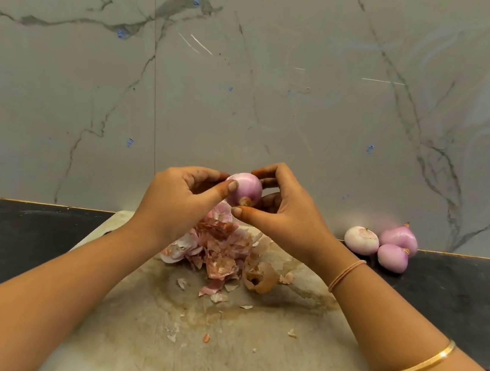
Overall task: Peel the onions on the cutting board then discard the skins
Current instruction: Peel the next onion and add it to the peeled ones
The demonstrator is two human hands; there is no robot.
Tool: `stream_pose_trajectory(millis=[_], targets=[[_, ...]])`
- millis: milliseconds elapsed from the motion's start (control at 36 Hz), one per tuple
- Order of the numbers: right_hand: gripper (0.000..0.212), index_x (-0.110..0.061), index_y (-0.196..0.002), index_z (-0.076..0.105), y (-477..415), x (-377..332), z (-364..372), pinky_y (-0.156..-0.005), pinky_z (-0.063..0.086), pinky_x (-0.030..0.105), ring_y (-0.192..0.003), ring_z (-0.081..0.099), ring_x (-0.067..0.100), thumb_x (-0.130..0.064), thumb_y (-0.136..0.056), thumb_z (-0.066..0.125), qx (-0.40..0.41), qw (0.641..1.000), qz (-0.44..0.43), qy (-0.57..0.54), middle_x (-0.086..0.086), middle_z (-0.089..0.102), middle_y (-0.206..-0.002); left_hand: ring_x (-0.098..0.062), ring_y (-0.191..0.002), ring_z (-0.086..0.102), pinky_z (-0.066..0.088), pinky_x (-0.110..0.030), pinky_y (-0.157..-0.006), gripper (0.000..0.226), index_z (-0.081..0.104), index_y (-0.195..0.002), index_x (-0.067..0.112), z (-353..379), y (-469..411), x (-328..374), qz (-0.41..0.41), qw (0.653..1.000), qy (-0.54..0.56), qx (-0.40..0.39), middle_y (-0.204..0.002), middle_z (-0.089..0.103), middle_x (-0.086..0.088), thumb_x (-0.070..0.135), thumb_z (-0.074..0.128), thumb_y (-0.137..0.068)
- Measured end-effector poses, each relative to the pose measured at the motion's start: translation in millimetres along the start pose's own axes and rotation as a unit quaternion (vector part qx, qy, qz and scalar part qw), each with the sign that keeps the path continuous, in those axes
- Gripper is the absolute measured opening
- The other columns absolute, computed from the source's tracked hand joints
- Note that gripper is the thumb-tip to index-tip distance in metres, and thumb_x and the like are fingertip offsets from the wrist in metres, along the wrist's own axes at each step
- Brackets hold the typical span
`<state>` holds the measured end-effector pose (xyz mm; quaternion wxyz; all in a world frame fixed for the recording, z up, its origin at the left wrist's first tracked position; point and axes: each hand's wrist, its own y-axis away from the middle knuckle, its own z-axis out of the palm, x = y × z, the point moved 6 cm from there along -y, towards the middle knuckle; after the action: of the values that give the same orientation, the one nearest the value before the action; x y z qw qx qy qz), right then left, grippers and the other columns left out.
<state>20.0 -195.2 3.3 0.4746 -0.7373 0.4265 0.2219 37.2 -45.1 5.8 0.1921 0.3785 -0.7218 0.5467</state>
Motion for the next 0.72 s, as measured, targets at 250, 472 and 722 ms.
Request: stream_pose_trajectory(millis=[250, 472, 722], targets=[[0.039, -0.023, -0.114, 0.053, -1, 6, -6, -0.081, 0.059, 0.032, -0.089, 0.066, 0.02, -0.023, -0.082, 0.076, 0.032, 0.999, -0.002, -0.008, 0.0, 0.062, -0.111, 0.008, -0.073, 0.065, 0.051, -0.009, -0.065, 0.021, 0.069, -0.079, 0.038, -3, -3, -5, -0.019, 1.0, 0.008, 0.008, -0.069, 0.066, 0.025, 0.018, 0.069, -0.085], [0.037, -0.022, -0.114, 0.054, -1, 1, -5, -0.077, 0.058, 0.024, -0.087, 0.065, 0.017, -0.025, -0.083, 0.075, 0.033, 0.999, -0.031, 0.023, -0.002, 0.062, -0.107, 0.009, -0.064, 0.061, 0.046, -0.005, -0.057, 0.018, 0.073, -0.082, 0.028, -5, -2, 0, -0.002, 0.997, -0.068, 0.031, -0.064, 0.063, 0.024, 0.011, 0.07, -0.079], [0.015, -0.011, -0.098, 0.066, -4, 11, -5, -0.064, 0.052, 0.026, -0.069, 0.059, 0.014, -0.02, -0.086, 0.068, 0.028, 0.993, 0.034, -0.106, 0.003, 0.065, -0.079, 0.007, -0.057, 0.058, 0.041, -0.005, -0.052, 0.011, 0.075, -0.078, 0.021, -7, -4, -6, -0.022, 0.991, -0.124, 0.044, -0.063, 0.064, 0.019, 0.012, 0.069, -0.08]])
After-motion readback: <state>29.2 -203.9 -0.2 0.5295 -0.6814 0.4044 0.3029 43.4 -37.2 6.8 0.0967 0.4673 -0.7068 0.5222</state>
